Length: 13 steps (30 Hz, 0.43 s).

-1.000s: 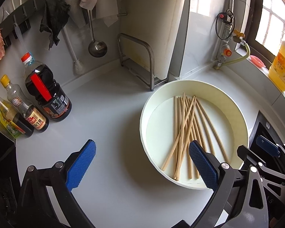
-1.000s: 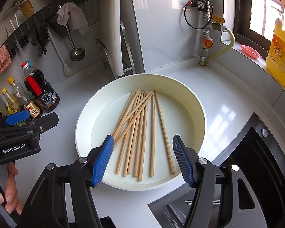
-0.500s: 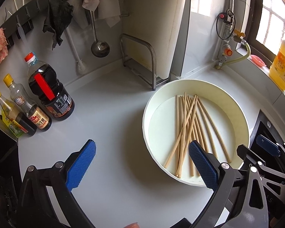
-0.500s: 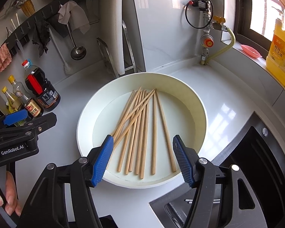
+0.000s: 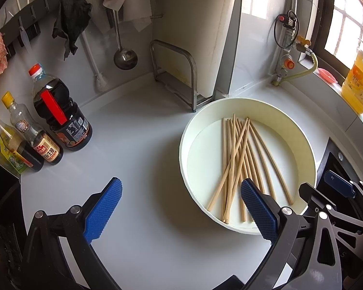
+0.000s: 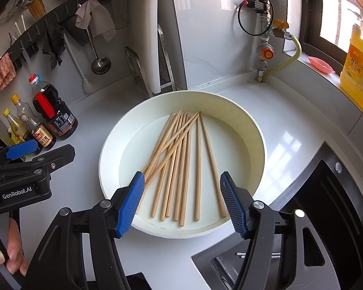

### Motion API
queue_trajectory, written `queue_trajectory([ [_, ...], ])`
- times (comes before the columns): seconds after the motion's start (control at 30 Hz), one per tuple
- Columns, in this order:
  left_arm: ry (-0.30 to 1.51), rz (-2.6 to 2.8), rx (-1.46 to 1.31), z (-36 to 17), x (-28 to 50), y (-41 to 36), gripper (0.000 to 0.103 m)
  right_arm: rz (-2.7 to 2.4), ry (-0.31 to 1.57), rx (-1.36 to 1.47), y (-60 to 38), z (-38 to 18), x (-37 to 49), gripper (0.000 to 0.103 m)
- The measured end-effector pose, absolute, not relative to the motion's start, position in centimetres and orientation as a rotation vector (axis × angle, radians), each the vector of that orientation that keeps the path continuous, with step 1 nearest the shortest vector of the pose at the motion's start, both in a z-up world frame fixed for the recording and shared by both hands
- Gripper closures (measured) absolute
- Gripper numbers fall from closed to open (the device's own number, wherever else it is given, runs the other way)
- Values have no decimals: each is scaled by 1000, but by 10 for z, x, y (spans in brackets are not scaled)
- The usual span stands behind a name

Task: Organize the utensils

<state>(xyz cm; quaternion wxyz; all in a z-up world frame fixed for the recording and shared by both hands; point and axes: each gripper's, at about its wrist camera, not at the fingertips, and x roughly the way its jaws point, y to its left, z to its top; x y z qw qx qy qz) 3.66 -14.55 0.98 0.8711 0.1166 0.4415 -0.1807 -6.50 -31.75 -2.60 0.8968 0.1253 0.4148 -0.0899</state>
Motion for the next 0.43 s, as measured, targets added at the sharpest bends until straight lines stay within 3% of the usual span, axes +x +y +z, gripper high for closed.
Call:
queue_trajectory([
  [0.43,947,-361,262,5,39,-147,6,-187,865,258,-316,-27,-62,41],
])
